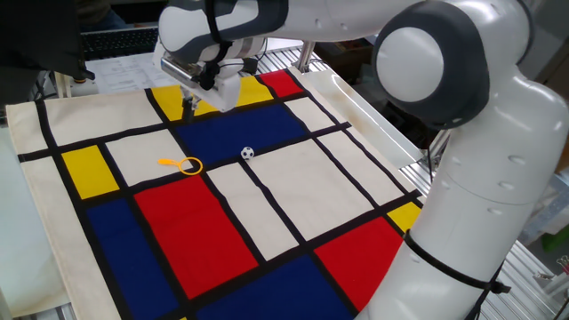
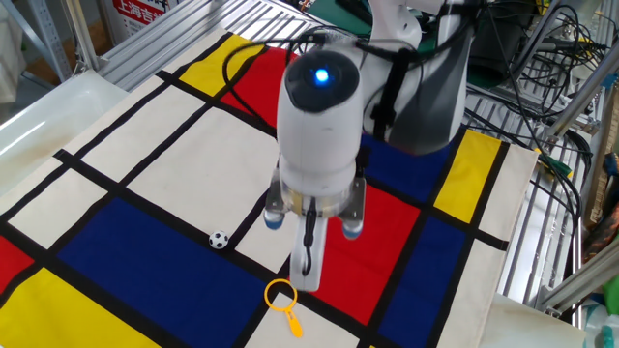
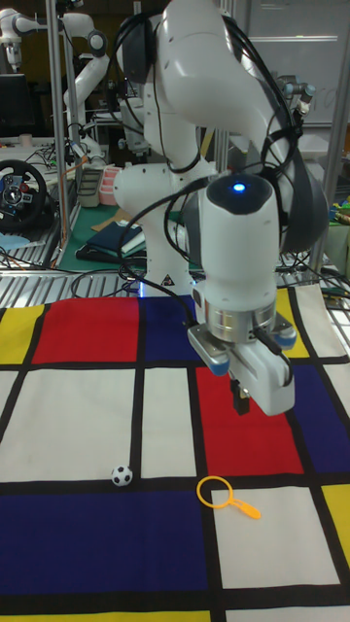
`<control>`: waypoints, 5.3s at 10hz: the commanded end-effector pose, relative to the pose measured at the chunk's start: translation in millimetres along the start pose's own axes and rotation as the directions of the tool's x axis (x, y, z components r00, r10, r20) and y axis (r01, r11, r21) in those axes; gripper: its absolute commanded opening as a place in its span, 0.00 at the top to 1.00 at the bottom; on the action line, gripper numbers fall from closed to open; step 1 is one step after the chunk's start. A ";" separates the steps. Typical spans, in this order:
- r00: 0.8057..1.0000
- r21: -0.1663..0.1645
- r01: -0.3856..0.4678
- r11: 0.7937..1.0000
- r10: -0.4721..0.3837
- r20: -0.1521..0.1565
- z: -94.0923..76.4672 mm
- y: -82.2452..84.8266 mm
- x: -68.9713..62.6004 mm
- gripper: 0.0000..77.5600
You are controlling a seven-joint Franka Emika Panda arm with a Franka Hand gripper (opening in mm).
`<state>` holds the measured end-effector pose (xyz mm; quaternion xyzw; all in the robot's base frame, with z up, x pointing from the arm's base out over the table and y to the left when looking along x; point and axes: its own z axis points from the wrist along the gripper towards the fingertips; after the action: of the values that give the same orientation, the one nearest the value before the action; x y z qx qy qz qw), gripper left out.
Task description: Attach the bubble ring to the ball
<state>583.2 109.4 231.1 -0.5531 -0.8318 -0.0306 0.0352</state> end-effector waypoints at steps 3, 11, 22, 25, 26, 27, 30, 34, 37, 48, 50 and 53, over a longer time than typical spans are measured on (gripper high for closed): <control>0.997 -0.012 -0.071 0.997 0.071 0.023 28.0 15.6 8.0 1.00; 0.992 -0.015 -0.126 0.992 0.126 0.028 39.8 23.4 10.3 1.00; 0.976 -0.031 -0.213 0.977 0.214 0.039 73.8 37.1 11.3 1.00; 0.975 -0.039 -0.217 0.975 0.219 0.040 82.6 36.1 6.1 1.00; 0.975 -0.043 -0.216 0.975 0.218 0.041 87.0 35.4 3.4 1.00; 0.975 -0.043 -0.216 0.975 0.218 0.041 87.0 35.4 3.4 1.00; 0.972 -0.058 -0.229 0.972 0.232 0.048 98.8 35.9 0.2 1.00; 0.962 -0.067 -0.262 0.963 0.266 0.064 109.3 39.1 0.5 1.00; 0.953 -0.072 -0.289 0.955 0.294 0.068 114.3 40.4 0.5 1.00; 0.915 -0.094 -0.386 0.918 0.394 0.087 132.8 44.9 -3.0 1.00; 0.910 -0.097 -0.396 0.913 0.404 0.088 135.1 46.6 -3.7 1.00; 0.899 -0.102 -0.420 0.902 0.429 0.086 137.3 48.7 -4.7 1.00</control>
<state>623.5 136.0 95.5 -0.7136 -0.6997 -0.0244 -0.0237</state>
